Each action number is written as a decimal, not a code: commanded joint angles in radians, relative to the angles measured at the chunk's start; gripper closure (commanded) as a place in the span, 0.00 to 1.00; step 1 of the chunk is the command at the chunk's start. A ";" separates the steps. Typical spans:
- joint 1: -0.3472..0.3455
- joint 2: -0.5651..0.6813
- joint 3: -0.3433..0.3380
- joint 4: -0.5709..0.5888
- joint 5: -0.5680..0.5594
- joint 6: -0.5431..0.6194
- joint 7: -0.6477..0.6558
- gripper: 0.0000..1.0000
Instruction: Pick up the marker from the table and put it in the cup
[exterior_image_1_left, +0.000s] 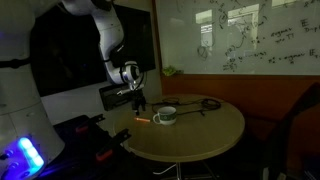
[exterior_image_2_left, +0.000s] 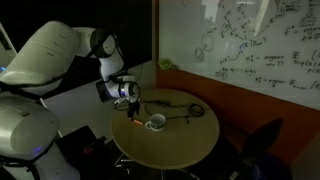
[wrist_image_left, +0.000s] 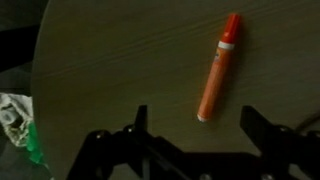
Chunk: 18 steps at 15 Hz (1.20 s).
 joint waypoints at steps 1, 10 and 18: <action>0.020 0.079 -0.018 0.071 0.082 0.048 -0.036 0.00; 0.023 0.189 -0.032 0.198 0.198 0.052 -0.098 0.47; 0.035 0.181 -0.047 0.193 0.221 0.066 -0.105 1.00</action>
